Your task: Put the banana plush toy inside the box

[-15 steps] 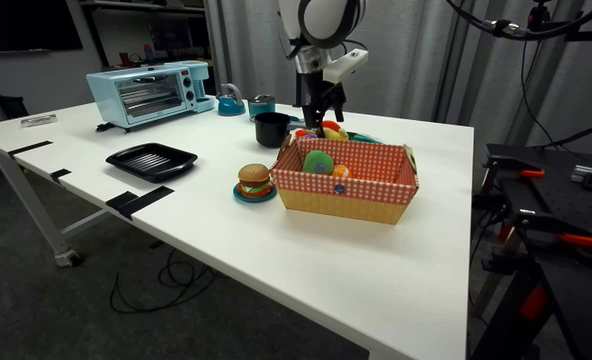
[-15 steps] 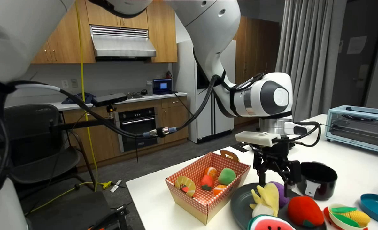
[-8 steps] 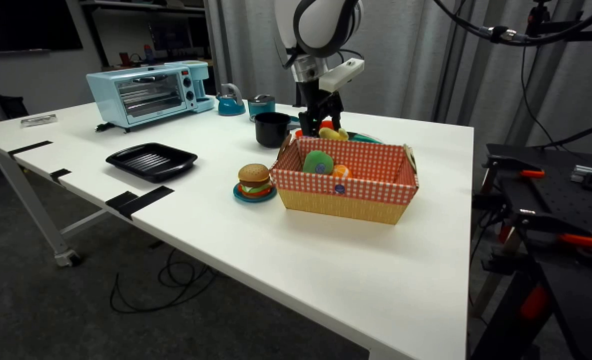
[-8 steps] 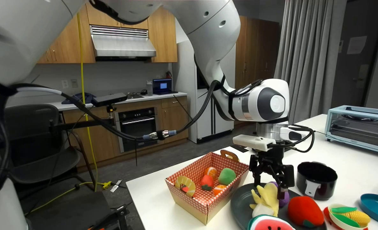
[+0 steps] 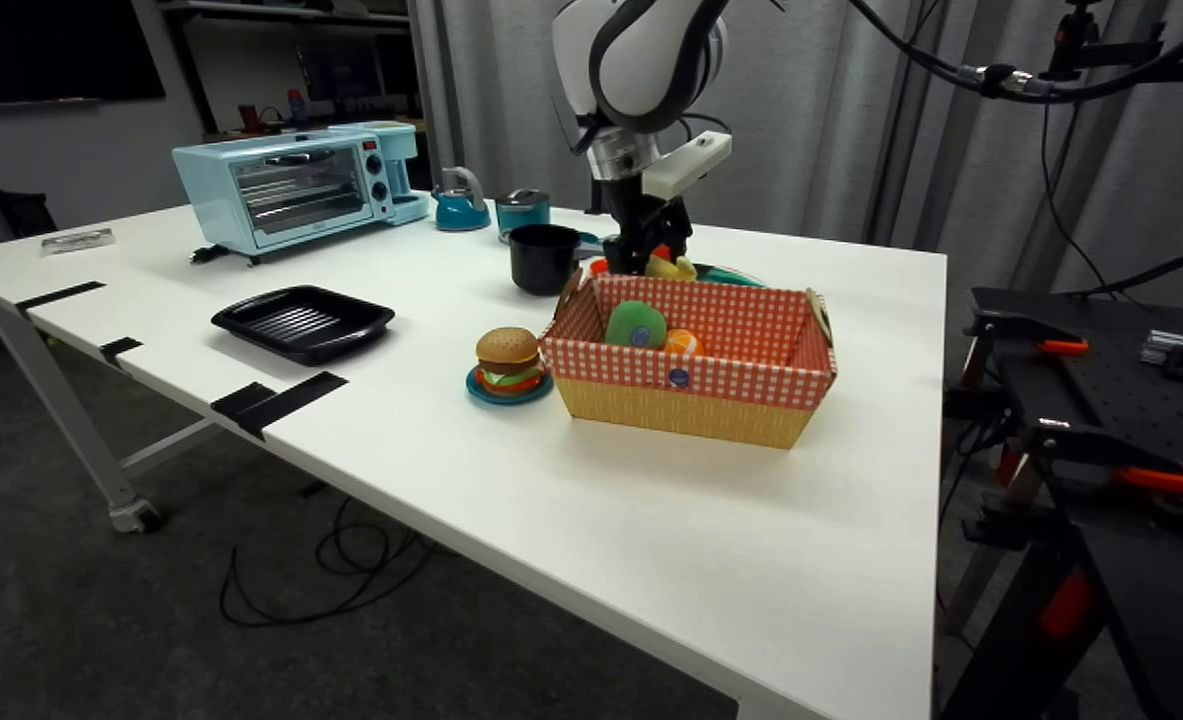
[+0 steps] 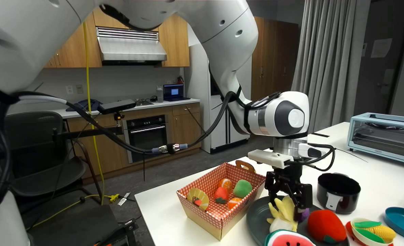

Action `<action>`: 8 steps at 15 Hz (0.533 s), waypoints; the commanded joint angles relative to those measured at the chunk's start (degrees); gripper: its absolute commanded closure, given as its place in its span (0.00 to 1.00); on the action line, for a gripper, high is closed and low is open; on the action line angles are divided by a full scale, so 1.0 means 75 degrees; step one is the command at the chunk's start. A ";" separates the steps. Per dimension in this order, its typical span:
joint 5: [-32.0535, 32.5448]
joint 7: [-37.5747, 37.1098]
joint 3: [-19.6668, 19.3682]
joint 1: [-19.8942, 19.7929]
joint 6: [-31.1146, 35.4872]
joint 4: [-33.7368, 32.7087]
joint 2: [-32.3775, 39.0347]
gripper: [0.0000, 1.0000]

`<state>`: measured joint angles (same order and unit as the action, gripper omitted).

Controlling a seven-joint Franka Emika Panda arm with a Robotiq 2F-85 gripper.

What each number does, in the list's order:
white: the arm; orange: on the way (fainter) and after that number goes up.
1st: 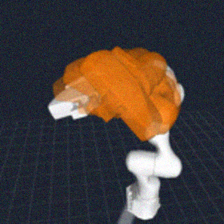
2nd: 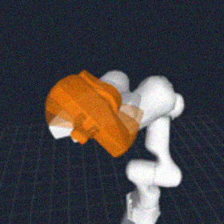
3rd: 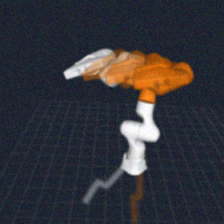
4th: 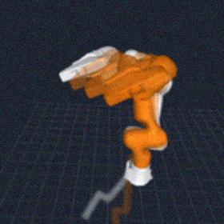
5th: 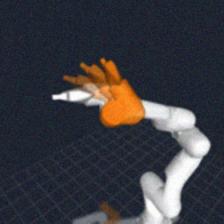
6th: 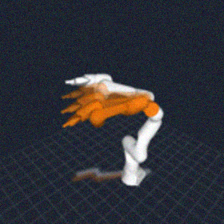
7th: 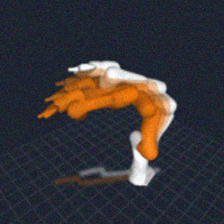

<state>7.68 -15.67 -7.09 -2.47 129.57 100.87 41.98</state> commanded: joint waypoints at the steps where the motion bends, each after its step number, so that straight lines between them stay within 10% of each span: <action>1: -0.0175 0.0166 -0.0068 -0.0030 -0.0098 -0.0211 0.0077 0.33; 8: -0.0100 0.0193 -0.0125 0.0008 -0.0228 -0.0269 -0.0118 0.86</action>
<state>7.68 -15.67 -7.51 -2.49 129.48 99.91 41.91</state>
